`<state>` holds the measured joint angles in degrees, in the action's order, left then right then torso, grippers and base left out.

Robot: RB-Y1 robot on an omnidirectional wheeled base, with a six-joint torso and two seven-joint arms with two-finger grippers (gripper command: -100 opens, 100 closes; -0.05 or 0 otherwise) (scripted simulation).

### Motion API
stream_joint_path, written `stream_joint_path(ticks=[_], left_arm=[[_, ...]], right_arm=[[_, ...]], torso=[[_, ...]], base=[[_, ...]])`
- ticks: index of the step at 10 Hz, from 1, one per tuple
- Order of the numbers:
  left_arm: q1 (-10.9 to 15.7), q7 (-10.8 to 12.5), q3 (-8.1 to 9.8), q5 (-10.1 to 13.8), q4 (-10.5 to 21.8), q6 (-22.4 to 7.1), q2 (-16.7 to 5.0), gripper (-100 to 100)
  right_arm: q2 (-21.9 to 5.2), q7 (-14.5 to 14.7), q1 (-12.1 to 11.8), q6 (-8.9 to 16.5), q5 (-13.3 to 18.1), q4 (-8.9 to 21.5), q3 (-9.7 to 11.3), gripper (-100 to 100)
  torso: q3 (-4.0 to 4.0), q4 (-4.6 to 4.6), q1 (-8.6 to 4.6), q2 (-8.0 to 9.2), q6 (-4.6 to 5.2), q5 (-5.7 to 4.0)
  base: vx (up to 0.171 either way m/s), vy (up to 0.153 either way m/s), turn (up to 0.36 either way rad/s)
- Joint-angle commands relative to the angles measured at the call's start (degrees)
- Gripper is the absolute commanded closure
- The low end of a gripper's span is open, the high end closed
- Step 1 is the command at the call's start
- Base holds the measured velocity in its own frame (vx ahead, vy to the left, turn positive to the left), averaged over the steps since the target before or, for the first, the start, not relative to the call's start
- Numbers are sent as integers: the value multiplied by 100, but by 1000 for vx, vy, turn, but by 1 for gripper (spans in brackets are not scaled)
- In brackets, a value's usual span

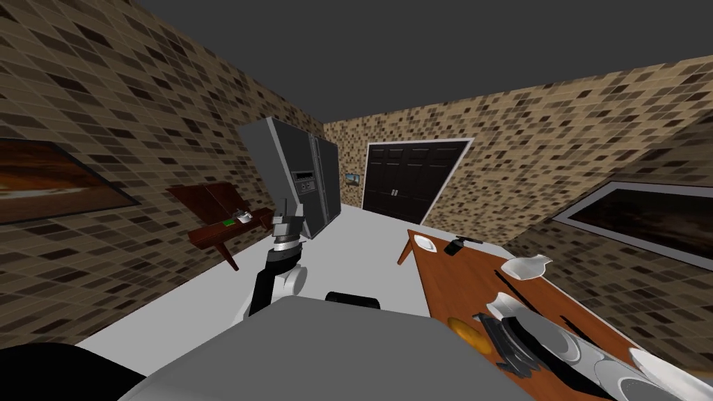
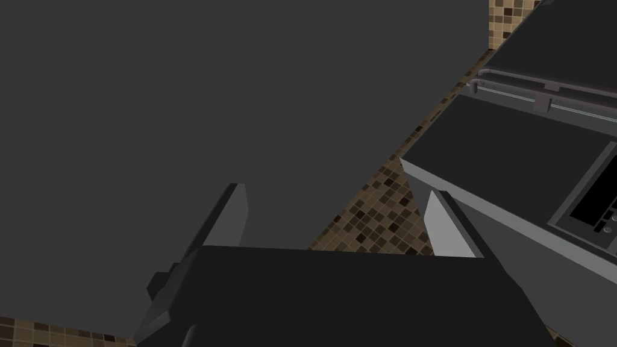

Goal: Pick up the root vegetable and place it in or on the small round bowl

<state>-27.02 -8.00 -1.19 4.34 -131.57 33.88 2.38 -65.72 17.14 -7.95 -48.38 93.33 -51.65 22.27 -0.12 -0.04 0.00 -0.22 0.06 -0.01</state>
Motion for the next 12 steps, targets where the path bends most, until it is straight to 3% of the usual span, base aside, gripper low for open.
stream_joint_path(ticks=[1,3,6,7,8,10,11,12], left_arm=[[0,0,0,0,0,0,0,0],[0,0,0,0,0,0,0,0],[0,0,0,0,0,0,0,0],[0,0,0,0,0,0,0,0],[1,0,0,0,0,0,0,0],[0,0,0,0,0,0,0,0],[1,0,0,0,0,0,0,0],[0,0,0,0,0,0,0,0]], right_arm=[[77,169,76,-45,-5,240,-6,-100],[351,53,-211,-130,239,335,11,-100],[383,133,-158,-133,231,438,14,-100],[380,113,-164,-132,232,425,13,0],[550,131,-206,54,240,523,82,-100],[719,147,-250,240,248,620,151,-100],[683,194,-208,159,231,657,120,-100],[694,208,-208,183,229,670,124,100]], torso=[[0,0,0,0,0,0],[-1,0,-2,-2,-3,-2],[1,0,4,3,1,1],[8,3,9,14,0,3],[11,4,10,19,1,3],[10,4,-8,17,1,-1],[10,4,-11,18,1,-2],[11,5,-1,20,1,0]], base=[[29,-16,-12],[102,-36,171],[45,-18,2],[0,0,0],[12,-30,61],[17,-56,54],[5,-26,12],[-2,-5,-16]])
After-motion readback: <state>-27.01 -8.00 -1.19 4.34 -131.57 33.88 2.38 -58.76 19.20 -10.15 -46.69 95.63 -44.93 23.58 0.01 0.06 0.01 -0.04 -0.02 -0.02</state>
